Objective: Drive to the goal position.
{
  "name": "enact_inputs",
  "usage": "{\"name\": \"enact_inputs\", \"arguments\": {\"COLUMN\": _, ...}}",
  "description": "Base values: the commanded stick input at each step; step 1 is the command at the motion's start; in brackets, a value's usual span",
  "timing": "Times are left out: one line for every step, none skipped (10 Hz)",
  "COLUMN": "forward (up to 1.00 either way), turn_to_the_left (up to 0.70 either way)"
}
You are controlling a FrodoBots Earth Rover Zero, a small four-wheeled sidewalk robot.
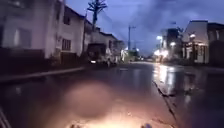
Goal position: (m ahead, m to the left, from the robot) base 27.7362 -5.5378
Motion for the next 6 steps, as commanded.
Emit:
{"name": "enact_inputs", "arguments": {"forward": 0.5, "turn_to_the_left": 0.0}}
{"name": "enact_inputs", "arguments": {"forward": 0.5, "turn_to_the_left": 0.0}}
{"name": "enact_inputs", "arguments": {"forward": 0.5, "turn_to_the_left": 0.0}}
{"name": "enact_inputs", "arguments": {"forward": 0.5, "turn_to_the_left": 0.0}}
{"name": "enact_inputs", "arguments": {"forward": 0.5, "turn_to_the_left": 0.0}}
{"name": "enact_inputs", "arguments": {"forward": 0.5, "turn_to_the_left": 0.0}}
